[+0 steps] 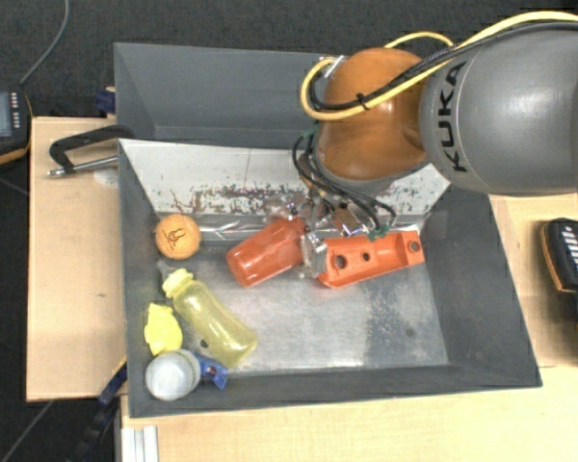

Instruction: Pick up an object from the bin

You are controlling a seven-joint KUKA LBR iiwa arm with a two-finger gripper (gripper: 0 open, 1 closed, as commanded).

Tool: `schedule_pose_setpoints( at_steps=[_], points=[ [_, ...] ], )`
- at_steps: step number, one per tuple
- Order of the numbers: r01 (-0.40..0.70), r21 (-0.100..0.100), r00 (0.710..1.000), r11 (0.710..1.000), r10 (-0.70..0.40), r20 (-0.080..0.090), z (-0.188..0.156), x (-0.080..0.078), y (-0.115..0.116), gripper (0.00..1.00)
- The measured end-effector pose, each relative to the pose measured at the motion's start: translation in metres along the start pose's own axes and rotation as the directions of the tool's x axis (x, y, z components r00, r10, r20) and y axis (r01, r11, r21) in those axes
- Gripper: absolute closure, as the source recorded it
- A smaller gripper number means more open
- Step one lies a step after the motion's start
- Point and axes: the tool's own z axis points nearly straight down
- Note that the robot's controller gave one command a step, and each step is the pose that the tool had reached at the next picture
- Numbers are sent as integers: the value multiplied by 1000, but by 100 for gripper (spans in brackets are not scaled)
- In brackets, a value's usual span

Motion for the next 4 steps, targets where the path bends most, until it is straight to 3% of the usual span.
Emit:
schedule_pose_setpoints(
  at_steps=[1, 2, 4],
  points=[
    [233, -2, 972, 972, -233, -2, 82, -6, 1, 100],
    [233, -2, 973, 973, -233, -1, 82, -6, 1, 100],
    [243, 1, 970, 970, -243, 7, 28, -11, 5, 100]
  ],
)
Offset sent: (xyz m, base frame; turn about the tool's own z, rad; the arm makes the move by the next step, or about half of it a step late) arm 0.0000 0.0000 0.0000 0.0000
